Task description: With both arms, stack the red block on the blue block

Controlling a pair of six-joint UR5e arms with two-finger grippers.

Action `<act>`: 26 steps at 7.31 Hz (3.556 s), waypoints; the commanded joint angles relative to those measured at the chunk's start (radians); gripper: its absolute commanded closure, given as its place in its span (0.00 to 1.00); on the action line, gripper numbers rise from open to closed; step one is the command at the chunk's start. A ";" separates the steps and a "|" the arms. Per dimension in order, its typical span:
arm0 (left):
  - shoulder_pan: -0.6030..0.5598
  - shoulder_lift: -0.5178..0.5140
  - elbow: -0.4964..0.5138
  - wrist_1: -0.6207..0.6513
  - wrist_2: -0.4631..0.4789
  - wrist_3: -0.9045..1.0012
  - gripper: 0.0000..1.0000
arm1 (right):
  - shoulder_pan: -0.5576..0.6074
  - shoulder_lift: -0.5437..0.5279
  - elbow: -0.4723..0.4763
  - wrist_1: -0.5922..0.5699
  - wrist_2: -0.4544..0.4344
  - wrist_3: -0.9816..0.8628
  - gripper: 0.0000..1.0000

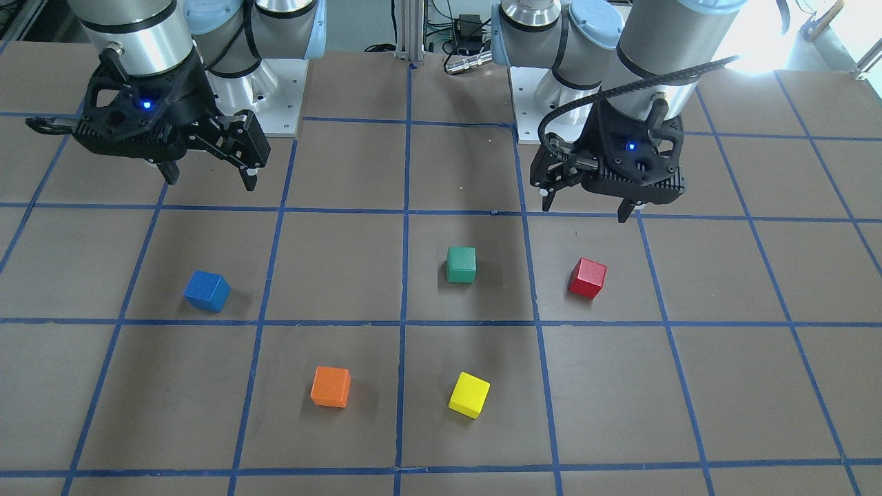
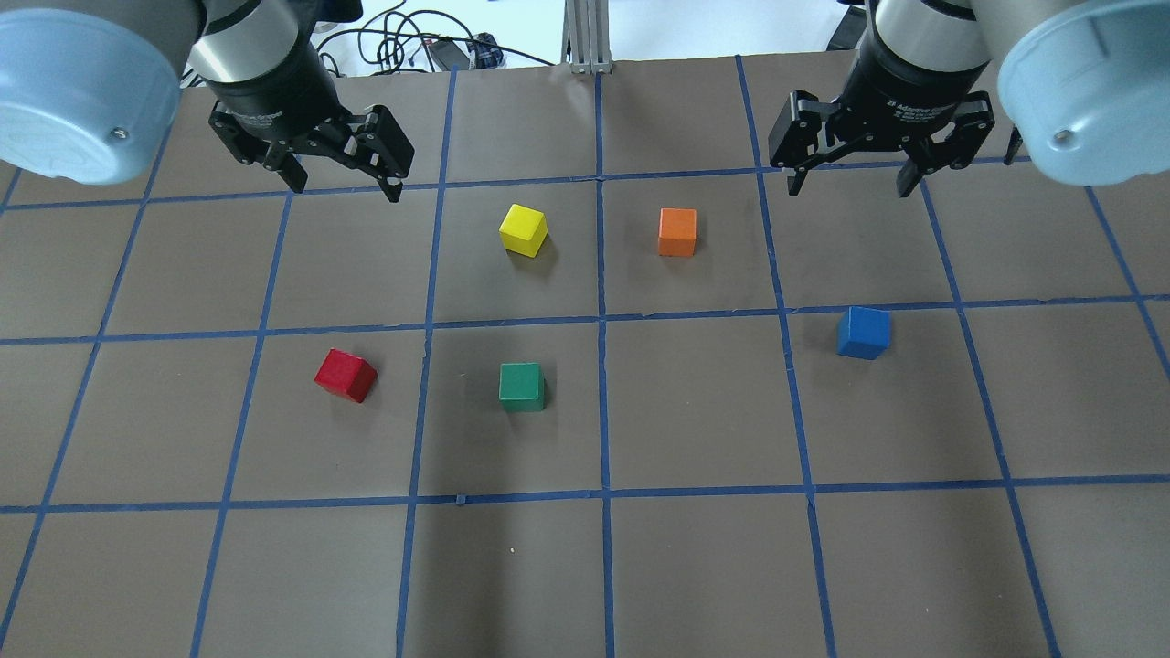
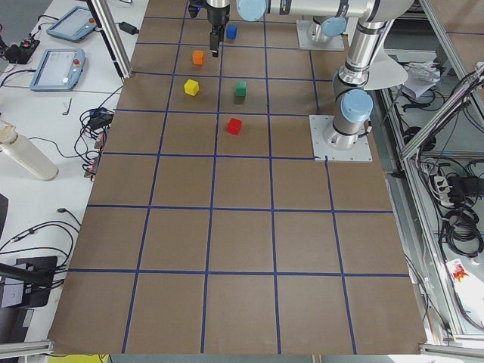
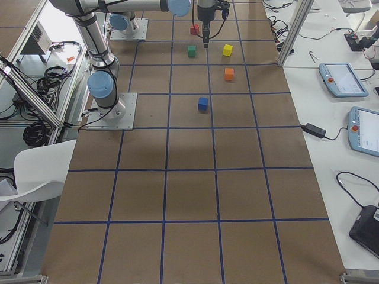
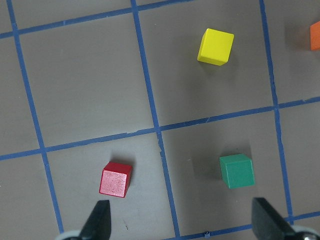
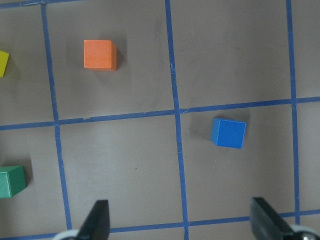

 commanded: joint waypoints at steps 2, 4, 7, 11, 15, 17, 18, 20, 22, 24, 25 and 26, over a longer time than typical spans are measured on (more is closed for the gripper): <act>0.000 0.001 -0.005 0.001 0.001 0.003 0.00 | 0.000 0.000 0.001 0.000 -0.002 0.000 0.00; 0.000 0.001 -0.007 0.004 0.001 0.017 0.00 | 0.000 -0.001 -0.001 0.002 -0.003 0.000 0.00; 0.003 0.001 -0.007 0.001 0.002 0.020 0.00 | 0.002 -0.001 0.001 0.005 -0.009 0.000 0.00; 0.092 0.031 -0.082 0.004 0.004 0.170 0.00 | 0.002 -0.001 0.002 0.005 -0.015 -0.003 0.00; 0.127 0.024 -0.261 0.166 0.011 0.318 0.00 | 0.002 -0.001 0.002 0.002 -0.014 0.001 0.00; 0.162 0.010 -0.406 0.336 0.011 0.372 0.00 | 0.002 -0.001 0.001 0.002 -0.014 0.002 0.00; 0.185 0.001 -0.506 0.464 0.013 0.415 0.00 | 0.002 -0.001 0.002 0.002 -0.012 0.002 0.00; 0.283 -0.002 -0.648 0.615 0.011 0.591 0.00 | 0.003 -0.001 0.004 0.002 -0.012 0.003 0.00; 0.298 -0.031 -0.656 0.620 0.004 0.575 0.00 | 0.003 -0.001 0.007 0.003 -0.014 0.002 0.00; 0.293 -0.060 -0.663 0.624 -0.001 0.558 0.00 | 0.003 -0.001 0.005 0.003 -0.012 0.002 0.00; 0.288 -0.076 -0.666 0.625 -0.001 0.529 0.00 | 0.003 -0.001 0.005 0.005 -0.014 0.002 0.00; 0.279 -0.090 -0.662 0.627 -0.001 0.479 0.00 | 0.003 -0.001 0.004 0.005 -0.014 0.002 0.00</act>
